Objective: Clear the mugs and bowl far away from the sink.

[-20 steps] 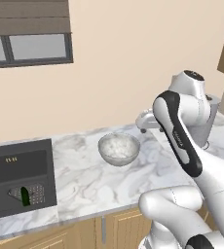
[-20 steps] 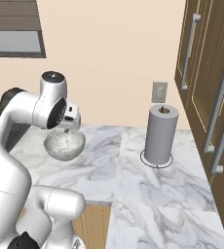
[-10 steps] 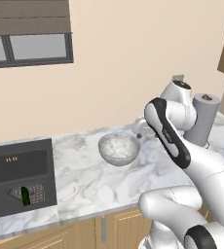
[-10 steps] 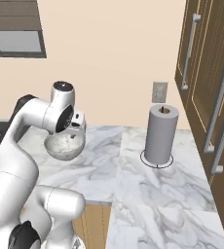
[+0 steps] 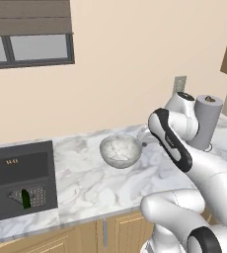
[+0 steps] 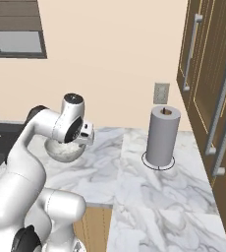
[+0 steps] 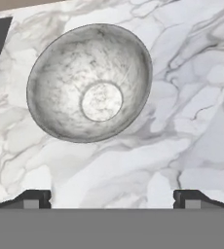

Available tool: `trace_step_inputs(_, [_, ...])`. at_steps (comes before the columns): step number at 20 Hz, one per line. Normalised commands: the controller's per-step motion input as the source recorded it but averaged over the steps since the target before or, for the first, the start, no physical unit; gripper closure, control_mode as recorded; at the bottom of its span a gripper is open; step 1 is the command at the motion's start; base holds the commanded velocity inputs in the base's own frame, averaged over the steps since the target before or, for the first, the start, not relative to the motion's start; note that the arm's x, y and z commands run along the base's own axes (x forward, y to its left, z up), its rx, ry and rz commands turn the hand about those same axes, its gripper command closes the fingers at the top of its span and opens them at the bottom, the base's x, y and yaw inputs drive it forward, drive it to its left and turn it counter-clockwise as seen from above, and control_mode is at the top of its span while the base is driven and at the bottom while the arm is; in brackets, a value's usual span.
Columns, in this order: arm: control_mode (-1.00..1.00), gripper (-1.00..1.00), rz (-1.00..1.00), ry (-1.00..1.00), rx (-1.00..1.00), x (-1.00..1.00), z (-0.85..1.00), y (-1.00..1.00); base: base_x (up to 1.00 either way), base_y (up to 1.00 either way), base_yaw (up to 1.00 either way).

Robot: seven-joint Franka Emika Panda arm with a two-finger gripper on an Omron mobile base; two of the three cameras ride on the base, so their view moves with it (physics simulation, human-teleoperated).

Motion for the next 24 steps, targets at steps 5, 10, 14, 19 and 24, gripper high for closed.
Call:
trace_step_inputs(5, [-1.00, -1.00, 0.00, -0.02, 0.00, 0.59, -0.34, -0.10, 0.00, 0.00, 0.00])
trace_step_inputs(10, [-1.00, -1.00, 0.00, -0.03, 0.00, 0.62, -0.19, 0.00, 0.00, 0.00, 0.00])
trace_step_inputs(14, [-1.00, -1.00, 0.00, 0.00, 0.00, 0.31, -0.16, 0.00, 0.00, 0.00, 0.00])
trace_step_inputs(19, [-1.00, -1.00, 0.00, 0.07, 0.00, 0.20, -0.27, 0.00, 0.00, 0.00, 0.00])
trace_step_inputs(24, [-1.00, -1.00, 0.00, 0.05, 0.00, 0.29, -0.28, 0.00, 0.00, 0.00, 0.00])
